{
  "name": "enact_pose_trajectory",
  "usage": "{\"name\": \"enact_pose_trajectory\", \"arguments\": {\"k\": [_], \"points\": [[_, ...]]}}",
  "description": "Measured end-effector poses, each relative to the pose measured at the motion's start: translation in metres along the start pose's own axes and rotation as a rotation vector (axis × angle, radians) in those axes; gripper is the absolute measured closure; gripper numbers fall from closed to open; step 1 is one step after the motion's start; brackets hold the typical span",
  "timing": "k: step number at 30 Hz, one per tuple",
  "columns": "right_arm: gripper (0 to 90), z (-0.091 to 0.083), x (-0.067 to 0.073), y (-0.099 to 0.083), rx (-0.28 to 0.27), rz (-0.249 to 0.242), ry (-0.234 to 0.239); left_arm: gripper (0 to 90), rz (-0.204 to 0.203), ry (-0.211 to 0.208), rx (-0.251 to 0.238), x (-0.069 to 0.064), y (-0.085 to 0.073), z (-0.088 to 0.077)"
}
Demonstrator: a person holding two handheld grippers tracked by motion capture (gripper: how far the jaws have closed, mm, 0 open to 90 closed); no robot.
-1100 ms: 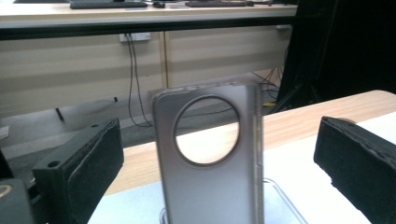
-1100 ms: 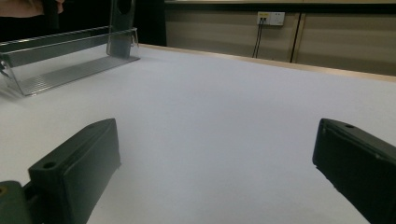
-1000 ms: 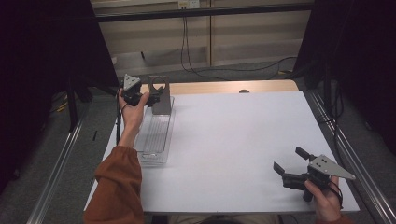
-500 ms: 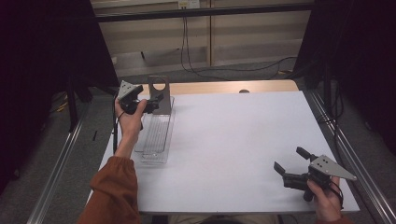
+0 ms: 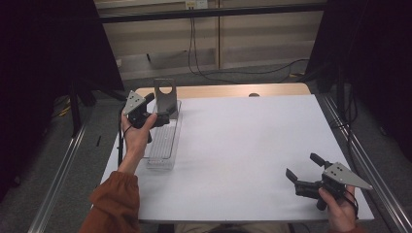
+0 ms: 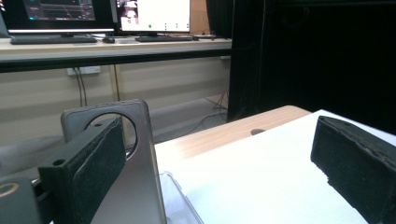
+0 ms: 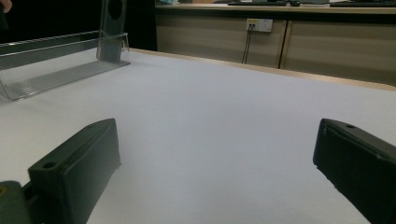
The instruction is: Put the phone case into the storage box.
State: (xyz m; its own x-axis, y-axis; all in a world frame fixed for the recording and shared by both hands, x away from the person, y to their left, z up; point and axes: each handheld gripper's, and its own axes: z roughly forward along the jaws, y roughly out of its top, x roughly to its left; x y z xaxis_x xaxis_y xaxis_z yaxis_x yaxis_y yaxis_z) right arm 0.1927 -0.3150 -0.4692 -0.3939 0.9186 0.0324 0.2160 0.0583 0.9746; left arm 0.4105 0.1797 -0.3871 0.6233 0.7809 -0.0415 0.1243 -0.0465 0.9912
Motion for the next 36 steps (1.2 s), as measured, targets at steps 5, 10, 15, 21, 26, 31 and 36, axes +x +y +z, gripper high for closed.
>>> {"name": "enact_pose_trajectory", "arguments": {"k": [5,10,15,21,26,31,36], "points": [[0.1,0.000,-0.001,0.000,-0.001,0.001,0.008,3.3,0.012,0.003,0.001,-0.007,-0.004,-0.009],[0.1,0.001,0.001,0.000,-0.001,-0.001,0.012,3.3,0.015,-0.007,0.000,-0.012,-0.008,-0.017],[0.1,0.001,0.000,0.000,0.002,-0.001,0.008,3.3,0.011,-0.007,0.014,-0.015,-0.014,-0.021],[0.1,0.001,0.001,0.000,0.000,-0.001,0.010,3.6,0.017,-0.018,0.014,-0.023,-0.015,-0.029],[0.1,0.001,0.001,0.000,0.001,-0.002,0.013,3.6,0.021,-0.034,0.012,-0.031,-0.018,-0.037],[0.1,0.001,0.001,0.000,0.007,-0.002,0.021,3.6,0.031,-0.022,0.017,-0.031,-0.020,-0.044],[0.1,0.001,0.001,0.000,0.008,0.001,0.022,3.8,-0.023,-0.016,0.019,-0.031,-0.024,-0.051]]}}
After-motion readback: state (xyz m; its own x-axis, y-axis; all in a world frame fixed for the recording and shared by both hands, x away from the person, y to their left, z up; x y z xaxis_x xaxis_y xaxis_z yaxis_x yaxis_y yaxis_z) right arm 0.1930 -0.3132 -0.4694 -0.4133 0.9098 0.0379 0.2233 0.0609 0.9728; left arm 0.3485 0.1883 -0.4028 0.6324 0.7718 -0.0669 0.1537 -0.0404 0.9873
